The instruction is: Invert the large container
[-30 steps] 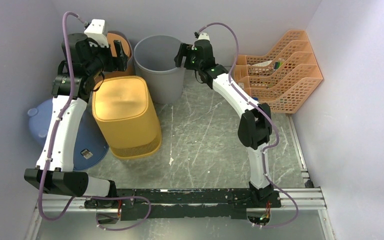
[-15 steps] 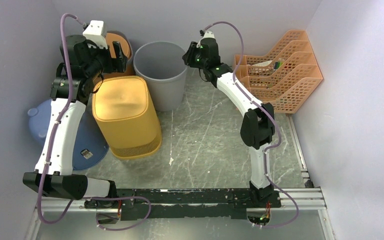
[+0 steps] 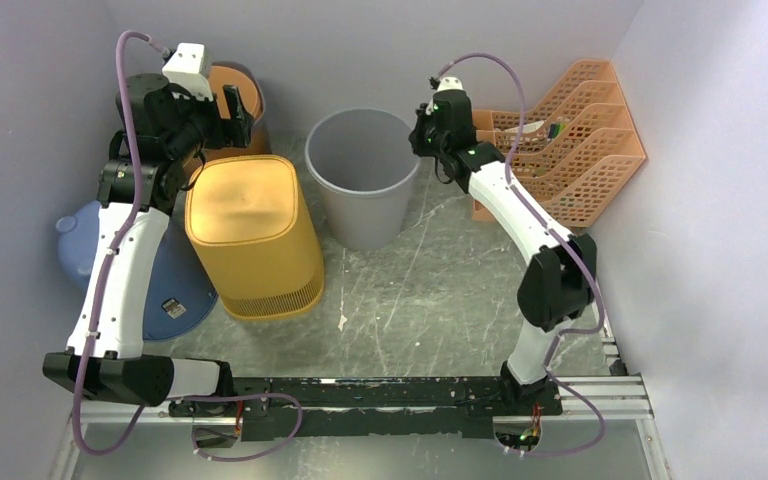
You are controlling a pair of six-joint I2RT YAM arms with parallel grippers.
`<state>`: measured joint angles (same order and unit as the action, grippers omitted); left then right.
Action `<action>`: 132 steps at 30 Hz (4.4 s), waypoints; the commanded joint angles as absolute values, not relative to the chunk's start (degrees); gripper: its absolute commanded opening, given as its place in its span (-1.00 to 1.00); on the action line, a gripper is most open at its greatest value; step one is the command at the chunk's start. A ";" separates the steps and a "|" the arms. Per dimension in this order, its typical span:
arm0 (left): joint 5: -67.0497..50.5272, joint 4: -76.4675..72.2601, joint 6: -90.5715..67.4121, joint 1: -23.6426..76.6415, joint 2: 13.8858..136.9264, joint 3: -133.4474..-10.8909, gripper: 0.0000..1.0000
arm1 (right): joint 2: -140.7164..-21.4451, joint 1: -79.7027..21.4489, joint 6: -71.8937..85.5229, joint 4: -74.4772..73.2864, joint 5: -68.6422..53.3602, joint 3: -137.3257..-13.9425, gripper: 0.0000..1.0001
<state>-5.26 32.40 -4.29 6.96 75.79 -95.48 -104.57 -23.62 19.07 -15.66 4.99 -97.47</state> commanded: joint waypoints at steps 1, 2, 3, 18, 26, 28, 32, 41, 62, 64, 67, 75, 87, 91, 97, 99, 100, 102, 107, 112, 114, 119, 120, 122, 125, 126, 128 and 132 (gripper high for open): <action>-5.08 31.06 -4.55 7.47 73.73 -94.92 0.83 | -96.92 -23.47 16.15 -18.50 9.55 -93.89 -1.00; -5.30 31.04 -4.68 7.47 73.74 -94.86 0.82 | -95.86 -23.47 15.97 -18.51 10.00 -93.11 -1.00; -5.48 31.03 -4.78 7.47 73.74 -94.84 0.82 | -94.96 -23.51 15.83 -18.80 10.43 -92.56 -1.00; -5.61 31.12 -5.18 7.47 73.00 -93.22 0.82 | -89.48 -23.90 11.70 -24.80 14.72 -92.20 0.05; -5.30 31.01 -5.39 7.47 73.16 -92.90 0.82 | -84.72 -24.79 7.19 -25.43 9.16 -91.43 0.11; -5.72 30.68 -5.81 7.47 73.21 -92.58 0.82 | -85.16 -26.19 4.44 -27.68 4.25 -93.87 0.10; -5.56 29.77 -6.30 7.47 73.20 -91.58 0.82 | -86.18 -32.25 -1.28 -31.93 -3.57 -96.14 0.07; -5.24 29.44 -6.08 7.47 73.59 -90.43 0.82 | -88.58 -42.34 -6.55 -33.80 -8.24 -96.08 0.04; -4.48 29.80 -4.92 7.47 71.46 -89.26 0.83 | -93.82 -43.07 -8.17 -31.78 -3.54 -90.95 0.01; -4.32 29.79 -4.79 7.47 71.37 -89.21 0.83 | -94.71 -43.11 -8.04 -31.83 -2.35 -91.04 -0.07; -4.18 29.95 -4.66 7.47 71.30 -89.20 0.83 | -95.61 -43.12 -7.13 -32.01 -0.72 -91.72 -0.19; -4.44 30.49 -4.70 7.47 71.39 -90.47 0.83 | -92.22 -40.63 -0.78 -25.65 -0.40 -92.18 -0.89; -4.65 32.20 -4.61 7.47 71.78 -94.04 0.82 | -76.36 -25.38 35.81 33.17 -19.96 -65.86 -0.95; -4.18 32.70 -4.33 7.47 71.43 -94.74 0.82 | -75.69 -24.94 42.86 47.03 -17.74 -60.19 -0.93; -5.07 32.96 -4.48 7.47 71.26 -95.10 0.82 | -76.79 -21.85 57.21 69.88 -8.70 -45.71 -0.89; -5.35 33.04 -4.57 7.51 71.34 -95.23 0.81 | -79.61 -19.33 63.91 78.13 -7.37 -42.00 -0.89; -5.43 33.17 -4.57 7.48 71.49 -95.46 0.81 | -81.38 -18.31 66.77 82.28 -7.29 -40.64 -0.90; -5.44 33.49 -4.49 7.49 71.77 -96.02 0.81 | -85.92 -16.99 71.90 89.80 -7.21 -38.78 -0.90; -4.29 34.57 -3.83 7.56 72.46 -97.30 0.81 | -94.98 -15.29 79.99 102.13 -7.68 -36.34 -0.90; -4.61 34.50 -3.69 7.56 73.03 -97.31 0.81 | -99.72 -14.70 82.71 104.41 -8.50 -36.28 -0.87; -4.59 34.38 -3.54 7.56 73.33 -97.25 0.81 | -100.39 -14.64 82.20 104.41 -9.23 -36.65 -0.86; -4.43 34.35 -3.45 7.65 74.44 -97.70 0.80 | -103.30 -13.10 84.64 104.49 -10.39 -37.94 -0.84; -4.43 34.30 -3.43 7.65 74.66 -97.85 0.80 | -103.55 -12.38 85.29 104.45 -10.59 -37.48 -0.84; -4.13 34.15 -3.23 7.72 75.06 -97.84 0.81 | -103.19 -10.45 85.87 104.50 -11.46 -35.61 -0.84; -4.09 33.90 -3.16 7.87 75.87 -97.82 0.81 | -103.21 -6.77 87.59 104.46 -15.02 -31.98 -0.83; -4.25 33.80 -3.35 7.90 76.19 -97.82 0.81 | -103.25 -5.57 88.05 104.50 -16.29 -30.95 -0.82; -4.52 33.61 -3.51 8.19 76.65 -97.78 0.81 | -102.99 -3.73 88.36 104.50 -18.68 -28.77 -0.82; -4.12 33.19 -3.61 8.93 77.41 -97.73 0.81 | -101.48 0.03 87.99 104.46 -22.17 -24.34 -0.80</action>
